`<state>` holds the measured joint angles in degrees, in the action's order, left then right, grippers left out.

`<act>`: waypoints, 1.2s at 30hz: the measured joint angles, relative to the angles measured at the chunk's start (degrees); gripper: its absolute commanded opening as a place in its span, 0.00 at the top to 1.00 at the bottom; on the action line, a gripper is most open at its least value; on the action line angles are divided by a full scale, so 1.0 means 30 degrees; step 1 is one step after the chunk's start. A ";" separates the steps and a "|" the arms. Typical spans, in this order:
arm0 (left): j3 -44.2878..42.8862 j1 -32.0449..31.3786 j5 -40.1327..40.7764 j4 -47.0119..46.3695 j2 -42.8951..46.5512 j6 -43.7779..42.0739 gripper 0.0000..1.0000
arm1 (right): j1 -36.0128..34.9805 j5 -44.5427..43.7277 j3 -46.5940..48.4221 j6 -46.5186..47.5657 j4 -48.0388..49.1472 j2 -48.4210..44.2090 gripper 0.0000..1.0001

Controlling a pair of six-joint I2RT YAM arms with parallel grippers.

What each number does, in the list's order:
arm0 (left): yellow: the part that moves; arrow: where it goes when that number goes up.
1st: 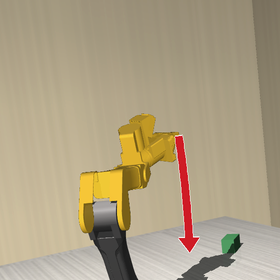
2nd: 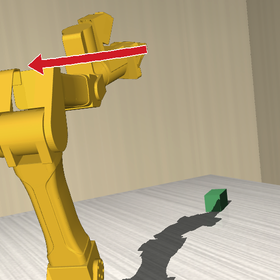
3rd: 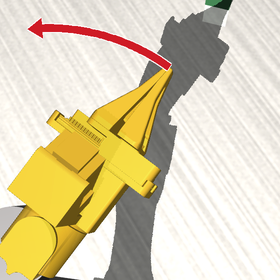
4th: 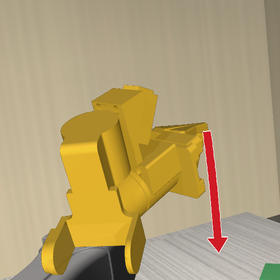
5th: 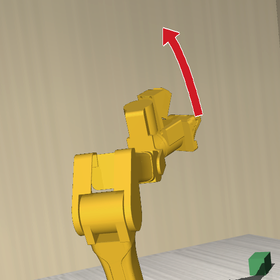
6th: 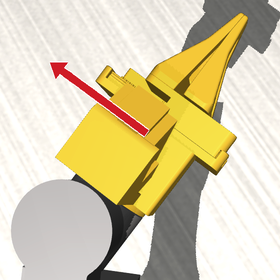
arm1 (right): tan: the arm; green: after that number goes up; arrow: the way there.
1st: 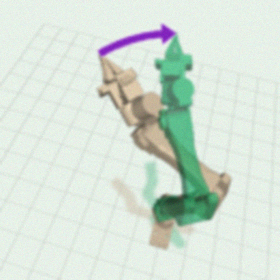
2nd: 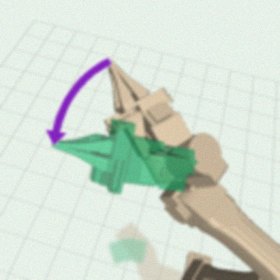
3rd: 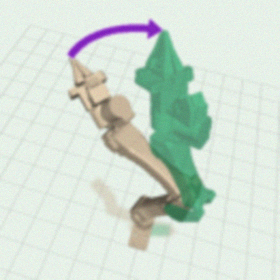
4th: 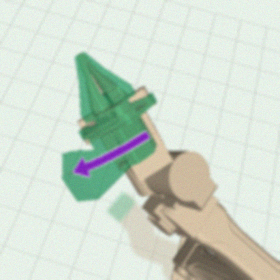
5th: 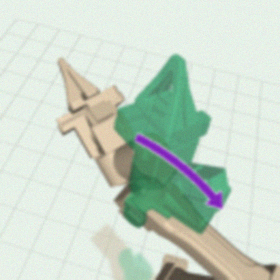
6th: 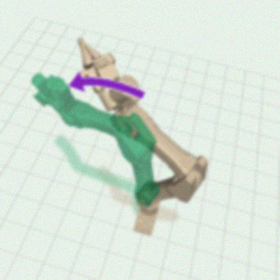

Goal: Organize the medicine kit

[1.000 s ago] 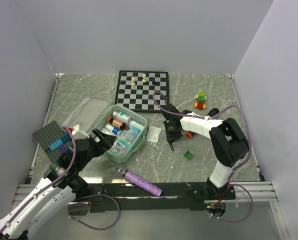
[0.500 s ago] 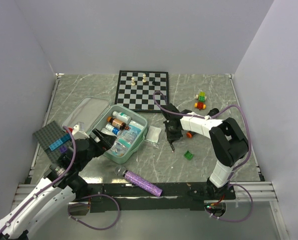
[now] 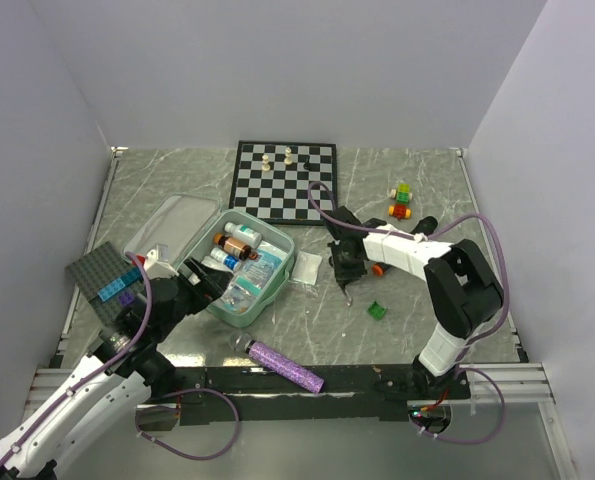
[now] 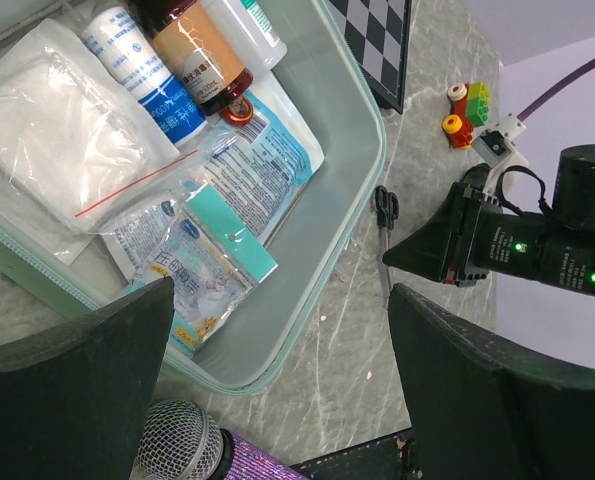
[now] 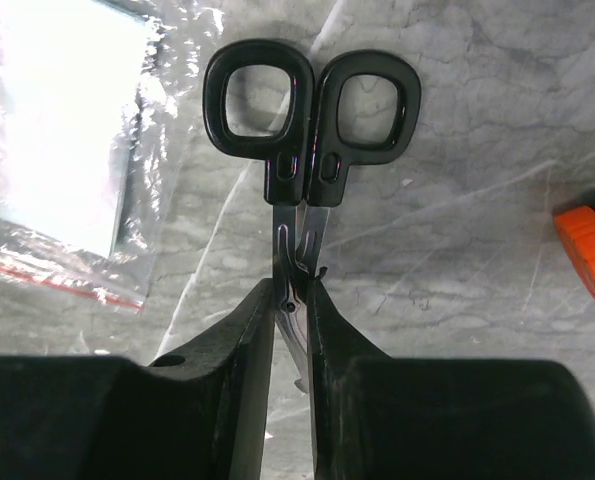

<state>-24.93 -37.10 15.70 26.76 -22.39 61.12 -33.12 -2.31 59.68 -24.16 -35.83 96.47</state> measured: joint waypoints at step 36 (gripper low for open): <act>0.0036 0.0000 0.0000 -0.0044 0.0051 0.0007 0.08 | 0.0124 0.0831 0.0765 0.1231 -0.1020 0.1333 0.67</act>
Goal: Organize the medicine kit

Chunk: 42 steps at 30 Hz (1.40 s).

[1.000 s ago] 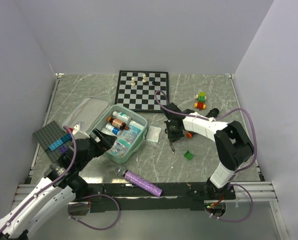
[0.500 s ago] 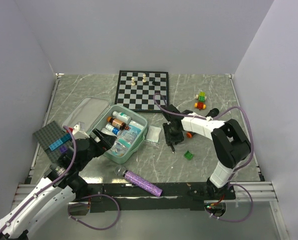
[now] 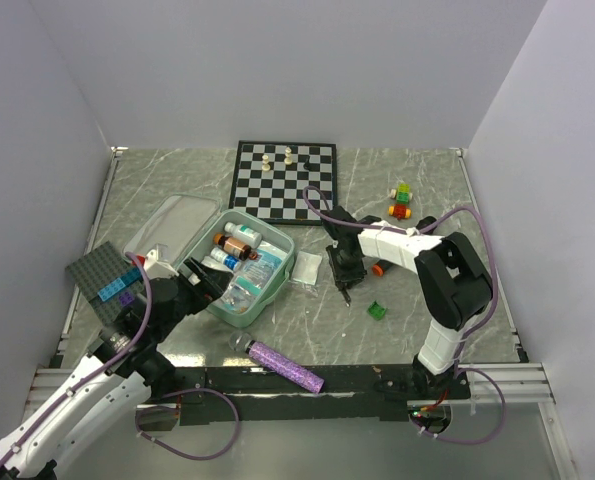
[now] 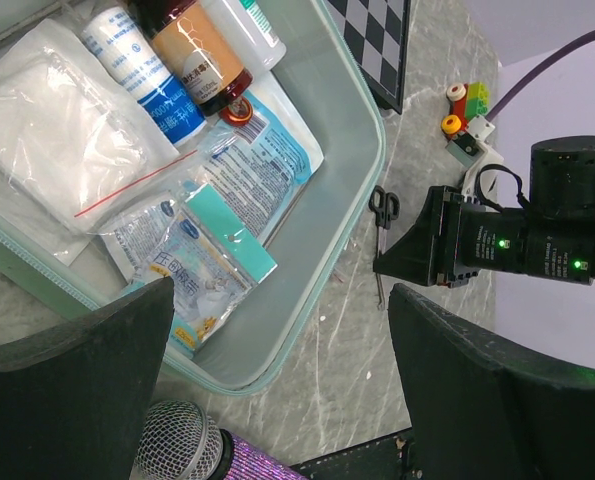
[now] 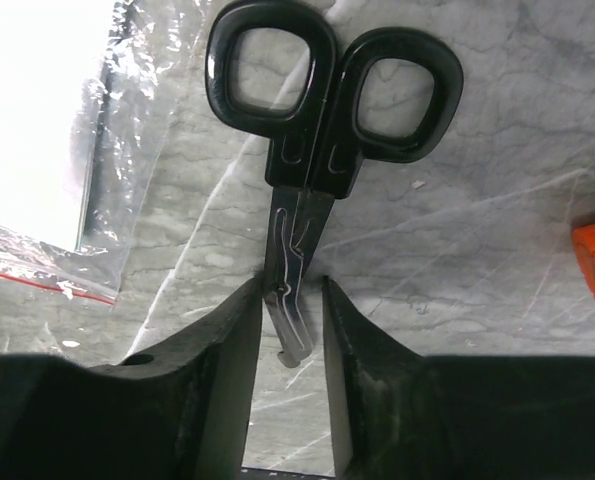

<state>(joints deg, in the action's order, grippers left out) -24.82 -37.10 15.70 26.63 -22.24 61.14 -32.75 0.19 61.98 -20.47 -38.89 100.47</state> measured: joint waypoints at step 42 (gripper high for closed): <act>0.0029 0.0000 -0.0007 -0.0095 -0.0029 0.0007 0.08 | 0.0058 -0.0947 -0.0291 -0.0248 -0.0663 -0.2361 0.98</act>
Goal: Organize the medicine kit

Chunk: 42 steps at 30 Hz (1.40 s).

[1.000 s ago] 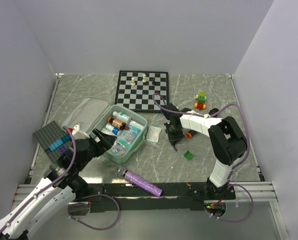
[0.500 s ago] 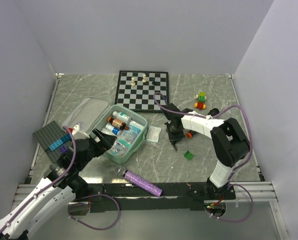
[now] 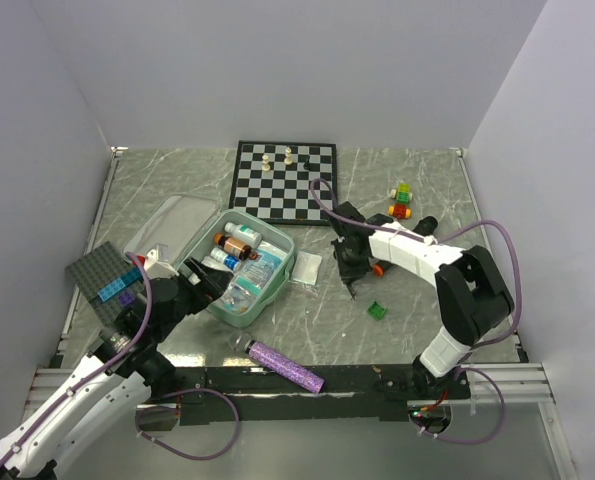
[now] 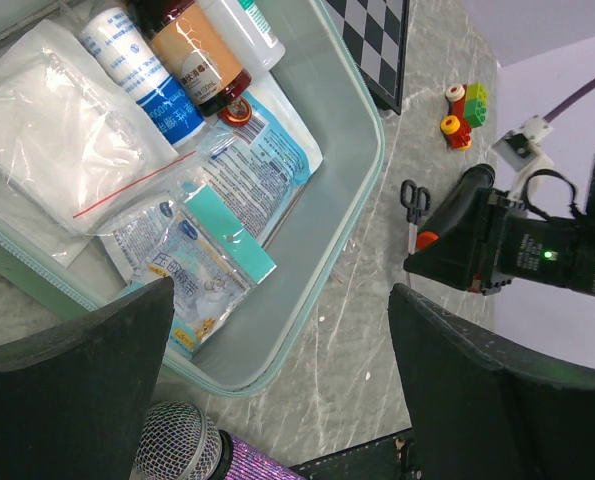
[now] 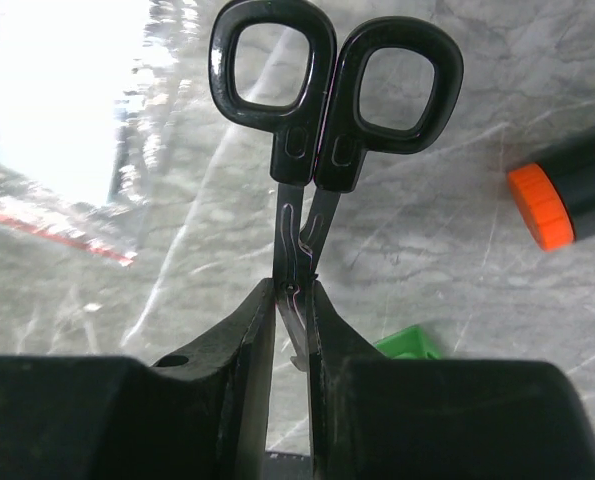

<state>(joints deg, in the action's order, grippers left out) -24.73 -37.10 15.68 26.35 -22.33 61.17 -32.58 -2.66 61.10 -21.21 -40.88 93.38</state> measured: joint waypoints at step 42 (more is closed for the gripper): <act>-0.1406 0.0000 0.3279 0.3038 0.2543 0.1056 0.07 | -0.5136 0.4087 1.2145 -0.6470 0.1042 0.7016 0.98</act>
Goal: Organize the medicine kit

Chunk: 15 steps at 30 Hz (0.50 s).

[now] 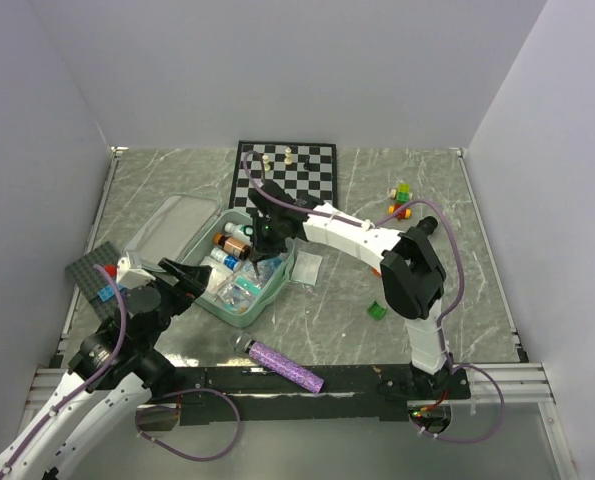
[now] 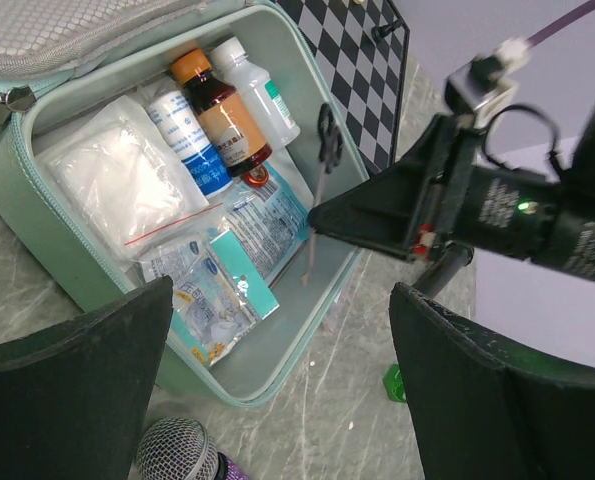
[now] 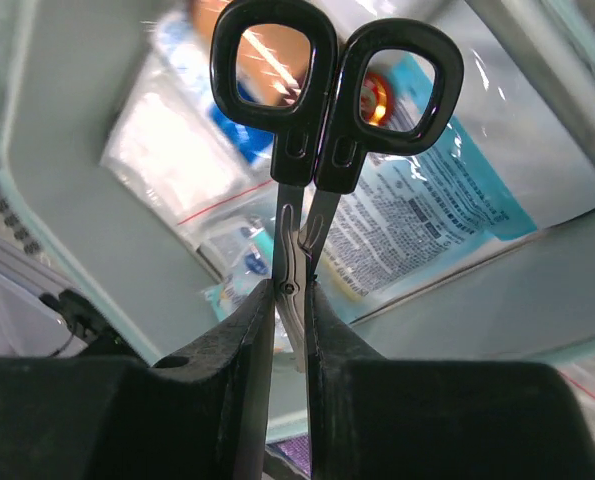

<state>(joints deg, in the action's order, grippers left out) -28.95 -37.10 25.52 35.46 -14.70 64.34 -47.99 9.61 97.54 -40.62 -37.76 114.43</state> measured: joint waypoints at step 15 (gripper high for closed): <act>0.0000 0.0000 0.0029 0.0000 0.0211 0.0000 0.07 | 0.0386 0.0882 -0.3810 -0.4160 0.3191 -0.0342 0.52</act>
<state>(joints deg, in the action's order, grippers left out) -28.95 -37.10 25.61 35.46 -14.06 64.34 -46.83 12.25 86.11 -53.10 -28.18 113.40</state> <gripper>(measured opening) 0.932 0.386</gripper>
